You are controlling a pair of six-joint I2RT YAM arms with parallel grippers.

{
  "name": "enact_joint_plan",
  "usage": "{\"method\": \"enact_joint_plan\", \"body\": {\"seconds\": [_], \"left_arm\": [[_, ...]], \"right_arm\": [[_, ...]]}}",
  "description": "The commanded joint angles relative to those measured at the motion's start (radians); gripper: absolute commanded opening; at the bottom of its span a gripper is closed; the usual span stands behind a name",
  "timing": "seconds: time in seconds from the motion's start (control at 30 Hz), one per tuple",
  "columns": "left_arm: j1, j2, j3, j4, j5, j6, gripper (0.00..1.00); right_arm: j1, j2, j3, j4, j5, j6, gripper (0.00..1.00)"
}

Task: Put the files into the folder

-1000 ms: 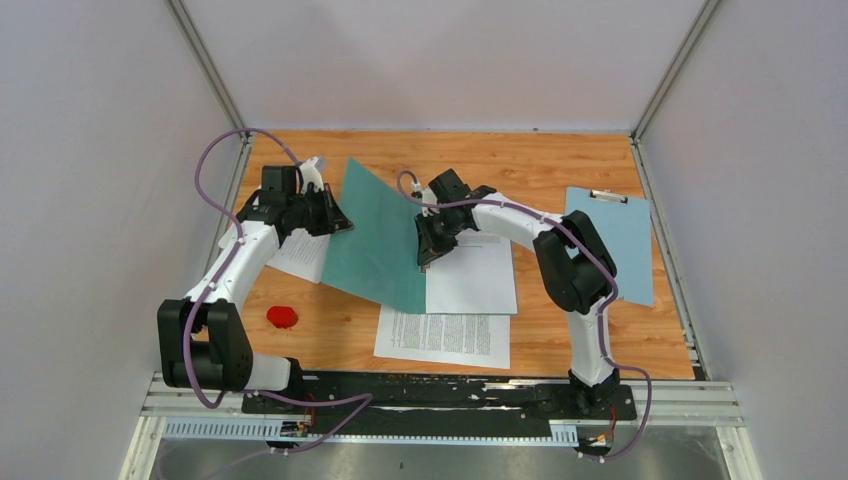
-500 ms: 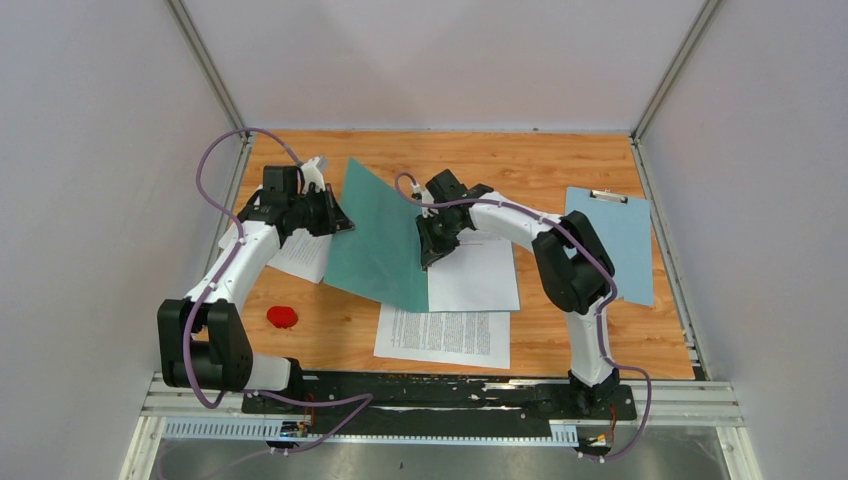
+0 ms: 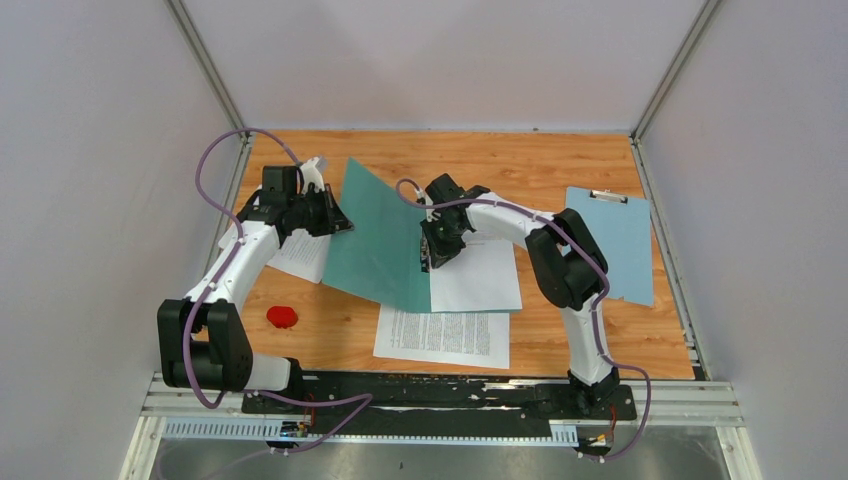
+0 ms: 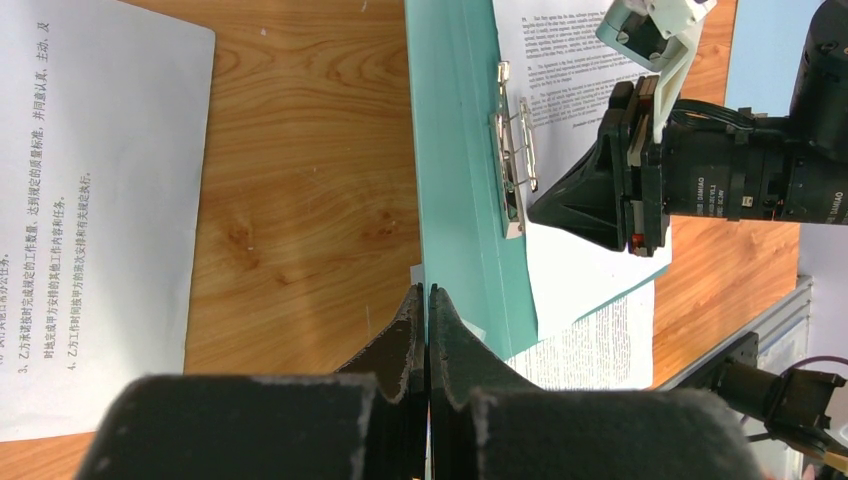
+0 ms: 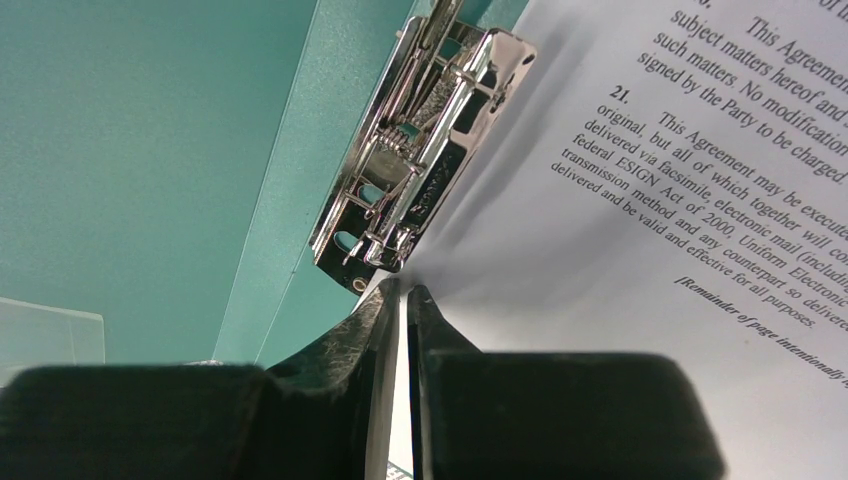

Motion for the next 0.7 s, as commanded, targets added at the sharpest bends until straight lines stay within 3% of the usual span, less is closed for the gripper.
{"method": "enact_joint_plan", "body": {"seconds": [0.0,0.5,0.67], "left_arm": [[-0.003,-0.015,0.002,-0.007,0.001,0.031,0.0],[-0.003,-0.014,-0.002,-0.002,0.014,0.028,0.0],[-0.003,-0.017,-0.004,0.0,0.017,0.026,0.0]], "right_arm": [[0.003,-0.014,0.029,0.011,0.018,-0.027,0.1],[-0.022,-0.121,0.018,0.052,-0.095,-0.018,0.11],[-0.102,-0.246,-0.101,0.11,-0.049,-0.013,0.26]]}}
